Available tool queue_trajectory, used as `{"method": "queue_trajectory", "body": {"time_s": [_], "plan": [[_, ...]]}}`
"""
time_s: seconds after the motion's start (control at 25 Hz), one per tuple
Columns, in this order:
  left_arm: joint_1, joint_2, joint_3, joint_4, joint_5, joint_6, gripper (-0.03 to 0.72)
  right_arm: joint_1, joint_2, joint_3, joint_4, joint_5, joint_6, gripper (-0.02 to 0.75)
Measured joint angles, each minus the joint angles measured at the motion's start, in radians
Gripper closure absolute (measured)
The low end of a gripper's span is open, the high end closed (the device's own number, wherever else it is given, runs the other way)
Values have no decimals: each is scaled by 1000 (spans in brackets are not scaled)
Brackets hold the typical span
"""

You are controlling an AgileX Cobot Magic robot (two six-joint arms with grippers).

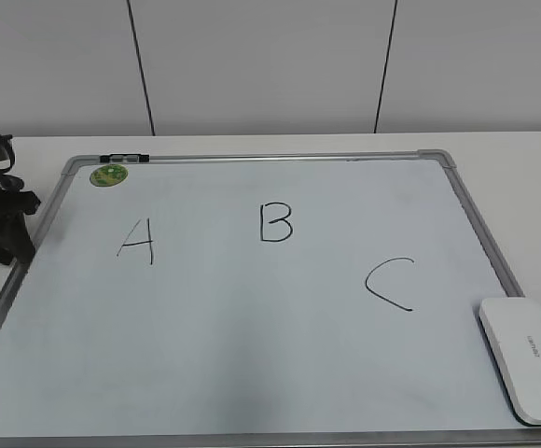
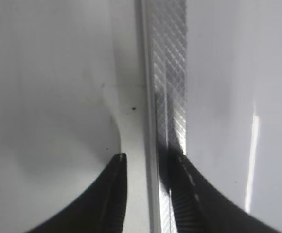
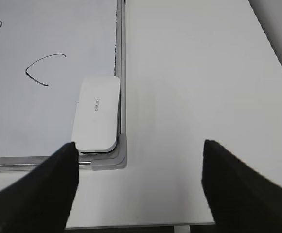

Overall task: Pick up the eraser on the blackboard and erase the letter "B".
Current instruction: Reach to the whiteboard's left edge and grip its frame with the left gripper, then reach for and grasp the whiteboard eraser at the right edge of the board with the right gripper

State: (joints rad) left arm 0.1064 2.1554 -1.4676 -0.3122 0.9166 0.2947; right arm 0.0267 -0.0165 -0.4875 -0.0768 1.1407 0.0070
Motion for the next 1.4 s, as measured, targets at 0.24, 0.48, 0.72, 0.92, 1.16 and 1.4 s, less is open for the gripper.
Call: {"method": "queue_trajectory", "body": {"time_s": [0.24,0.48,0.72,0.92,1.16,1.4], "plan": [[0,0,-2,-11,10,0,652,0,0,0,0,0,0,151],[0,0,-3,-17,14,0,657,0,0,0,0,0,0,151],[0,0,-3,-17,14,0,657,0,0,0,0,0,0,151],[0,0,-3,-17,14,0,657,0,0,0,0,0,0,151],[0,0,-3,-17,16,0,657,0,5,-26,9,-6,-22,151],[0,0,-3,-17,18,0,657,0,254,-148,55,-70,-31,151]]}}
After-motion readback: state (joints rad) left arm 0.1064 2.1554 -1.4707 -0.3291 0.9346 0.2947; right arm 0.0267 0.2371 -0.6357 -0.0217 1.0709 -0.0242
